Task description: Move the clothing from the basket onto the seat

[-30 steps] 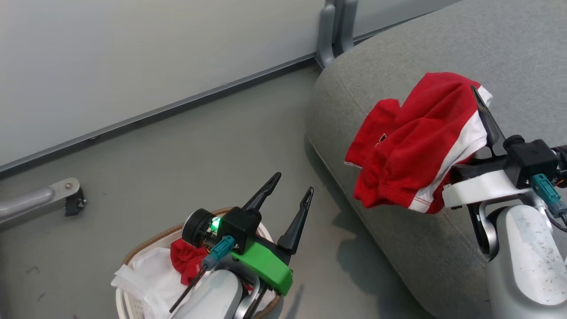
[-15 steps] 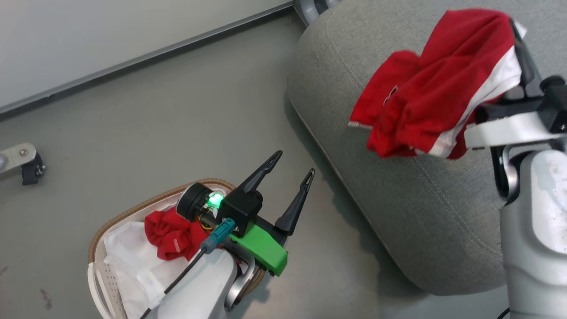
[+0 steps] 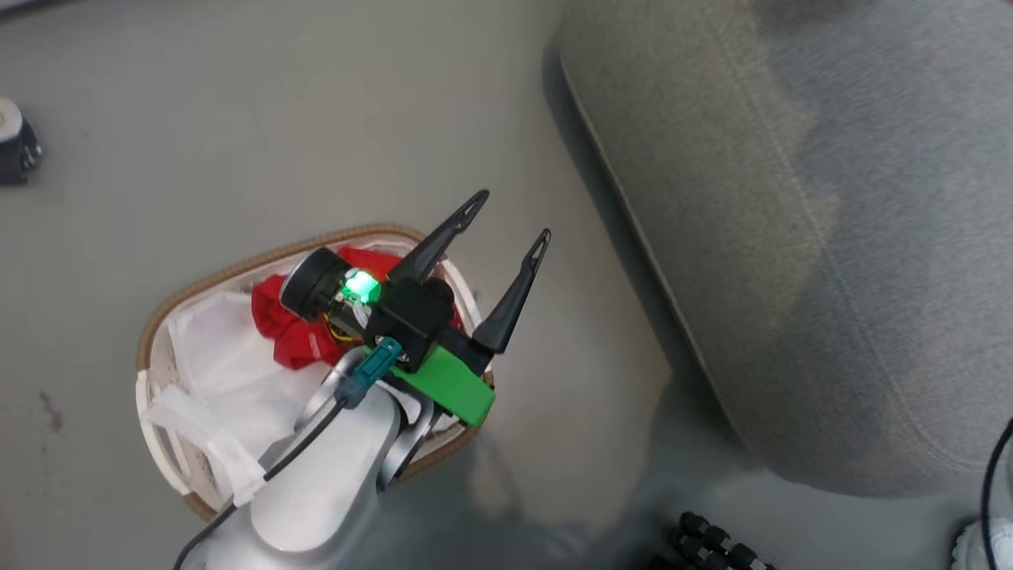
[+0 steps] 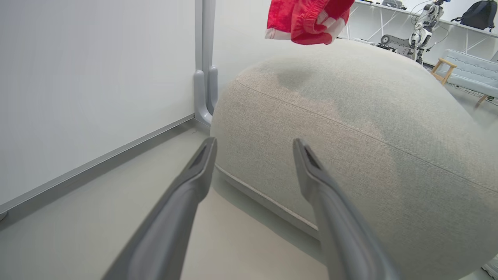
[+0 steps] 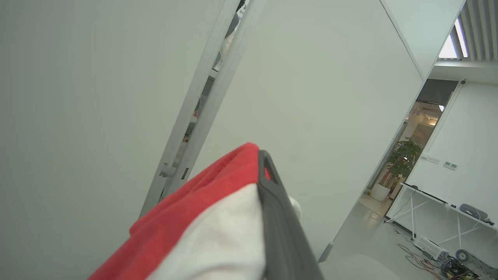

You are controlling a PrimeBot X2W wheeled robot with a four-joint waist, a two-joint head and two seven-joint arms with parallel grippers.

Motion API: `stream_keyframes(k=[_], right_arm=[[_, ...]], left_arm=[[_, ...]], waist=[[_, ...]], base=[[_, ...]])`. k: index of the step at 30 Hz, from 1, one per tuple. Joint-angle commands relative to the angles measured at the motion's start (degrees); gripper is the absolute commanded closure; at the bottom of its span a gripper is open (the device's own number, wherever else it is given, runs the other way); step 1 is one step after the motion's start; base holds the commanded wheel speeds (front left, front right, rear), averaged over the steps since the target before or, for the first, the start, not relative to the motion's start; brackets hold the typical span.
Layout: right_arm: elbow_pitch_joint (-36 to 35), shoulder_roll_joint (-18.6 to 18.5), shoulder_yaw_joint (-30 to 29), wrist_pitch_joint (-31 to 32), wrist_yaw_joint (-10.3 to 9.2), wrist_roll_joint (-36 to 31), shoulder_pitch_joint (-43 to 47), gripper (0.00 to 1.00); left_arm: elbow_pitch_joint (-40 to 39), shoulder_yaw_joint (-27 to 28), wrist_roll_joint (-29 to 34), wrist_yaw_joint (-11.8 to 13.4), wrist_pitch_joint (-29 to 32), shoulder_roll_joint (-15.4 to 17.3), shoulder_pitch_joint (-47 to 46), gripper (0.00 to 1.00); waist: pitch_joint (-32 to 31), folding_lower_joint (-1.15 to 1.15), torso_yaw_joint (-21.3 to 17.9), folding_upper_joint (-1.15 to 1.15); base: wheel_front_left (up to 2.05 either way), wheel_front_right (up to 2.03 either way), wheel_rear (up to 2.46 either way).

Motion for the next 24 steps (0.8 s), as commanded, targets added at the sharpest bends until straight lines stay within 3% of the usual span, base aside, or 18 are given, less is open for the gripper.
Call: stream_keyframes(k=[1,6,10,13,18,21,22,24], right_arm=[[1.2,-1.1,-1.1,0.0,-0.08,-0.5,-1.8,1.0],[5.4,-5.3,-5.4,0.0,-0.08,-2.1,-3.7,1.0],[8.0,-7.2,-8.9,0.0,-0.08,-4.3,1.1,1.0],[9.6,-7.1,-11.6,0.0,-0.08,-4.9,4.7,1.0],[11.1,-3.7,-14.7,0.0,-0.08,-4.5,10.3,0.99],[11.7,-2.0,-14.9,0.0,-0.08,-4.6,12.0,0.55],[11.8,-1.2,-15.1,0.0,-0.08,-4.5,12.8,0.0],[11.6,-0.3,-15.2,0.0,-0.08,-4.5,14.2,0.0]], left_arm=[[-0.7,0.5,0.4,-0.2,0.0,0.7,-1.4,0.0],[-2.5,1.0,1.6,-0.2,0.0,0.7,-2.2,0.0],[-3.3,1.7,2.1,-0.1,0.0,0.3,-1.9,0.0],[-3.5,2.2,2.2,-0.1,0.0,0.4,-1.1,0.0],[-3.6,3.2,2.3,-0.1,0.0,0.9,0.0,0.0],[-3.8,3.5,2.4,-0.1,0.0,0.8,0.4,0.0],[-3.7,3.7,2.4,-0.1,0.0,0.8,0.6,0.0],[-3.5,3.9,2.4,-0.1,0.0,0.7,0.9,0.0]], waist=[[7.1,-0.01,4.5,0.0],[10.5,-0.01,6.9,0.0],[11.7,-0.01,8.2,0.0],[11.9,-0.01,8.3,0.0],[11.6,-0.01,7.4,0.0],[11.1,-0.01,6.8,0.0],[10.8,-0.01,6.6,0.0],[10.2,-0.01,6.3,0.0]], base=[[0.0,0.0,0.0],[0.0,0.0,0.0],[0.0,0.0,0.0],[0.0,0.0,0.0],[0.0,0.0,0.0],[0.0,0.0,0.0],[0.0,0.0,0.0],[0.0,0.0,0.0]])
